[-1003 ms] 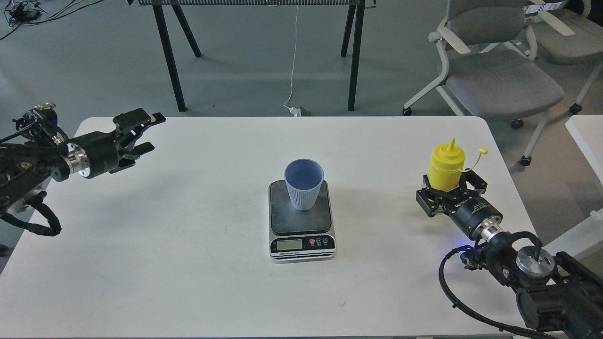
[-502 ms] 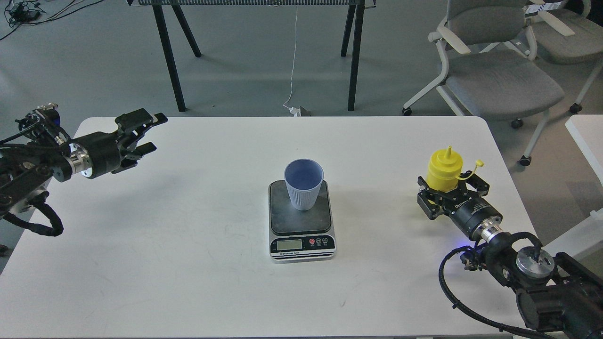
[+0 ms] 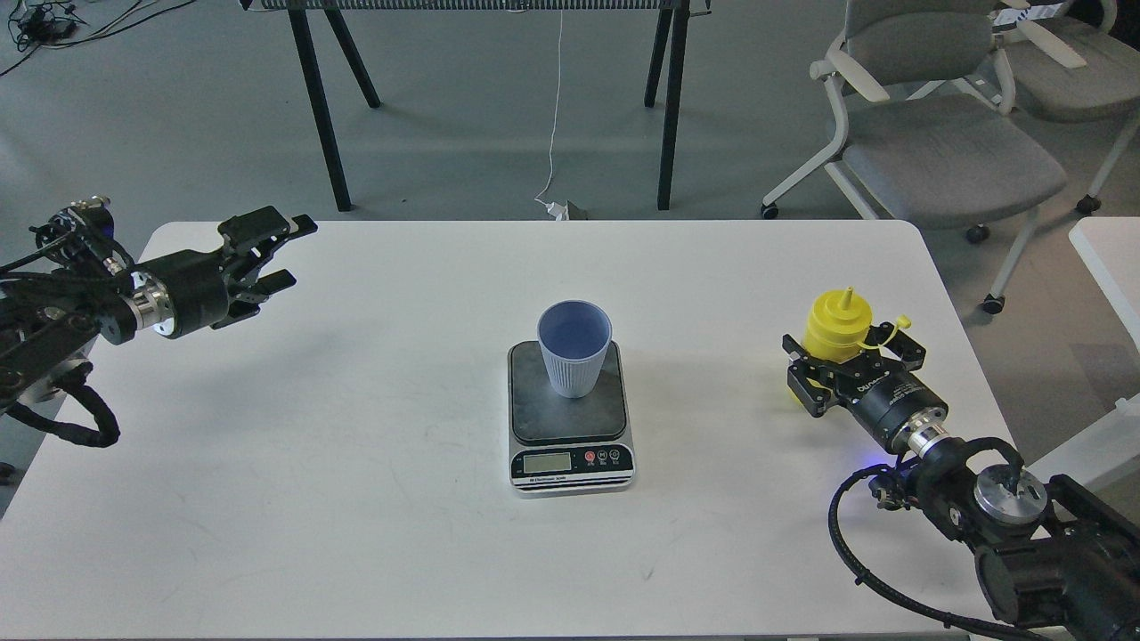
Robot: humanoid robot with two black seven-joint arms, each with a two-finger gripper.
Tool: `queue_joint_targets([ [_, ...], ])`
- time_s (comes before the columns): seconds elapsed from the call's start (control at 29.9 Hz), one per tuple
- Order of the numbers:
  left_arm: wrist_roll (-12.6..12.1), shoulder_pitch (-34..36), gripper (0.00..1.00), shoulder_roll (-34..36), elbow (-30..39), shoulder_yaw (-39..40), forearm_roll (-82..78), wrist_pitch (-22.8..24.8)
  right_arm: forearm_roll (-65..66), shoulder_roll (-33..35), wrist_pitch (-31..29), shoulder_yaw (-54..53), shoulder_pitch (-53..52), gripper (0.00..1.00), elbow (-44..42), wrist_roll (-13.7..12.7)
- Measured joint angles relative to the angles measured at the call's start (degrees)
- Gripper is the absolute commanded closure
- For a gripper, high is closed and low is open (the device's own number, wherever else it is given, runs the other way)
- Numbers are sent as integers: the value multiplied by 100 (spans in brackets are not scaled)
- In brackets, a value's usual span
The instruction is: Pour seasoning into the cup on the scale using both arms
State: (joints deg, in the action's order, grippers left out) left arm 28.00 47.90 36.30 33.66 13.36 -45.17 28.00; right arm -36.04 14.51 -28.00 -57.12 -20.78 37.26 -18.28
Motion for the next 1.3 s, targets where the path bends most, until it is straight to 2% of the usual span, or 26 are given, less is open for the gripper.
queue_joint_targets([
  [0.23,0,0,1,7,0,0,0,0,-4,54,0,-27,262,2,97,-4],
  [0.4,0,0,1,13,0,-8,0,0,-15,238,0,-103,698,2,505,3],
  [0.7,0,0,1,1,1,-9,0,0,-18,805,0,-527,1680,2,1797,23],
  [1.04,0,0,1,23,1,32,9,0,-8,1760,0,-1350,3474,2,3607,30],
  [1.17,0,35,1,-9,12,33,27,0,-1,2209,0,-1837,3561,2,3711,35],
  [1.3,0,92,1,-102,27,82,123,0,2,2571,0,-2072,2959,2,3708,36],
])
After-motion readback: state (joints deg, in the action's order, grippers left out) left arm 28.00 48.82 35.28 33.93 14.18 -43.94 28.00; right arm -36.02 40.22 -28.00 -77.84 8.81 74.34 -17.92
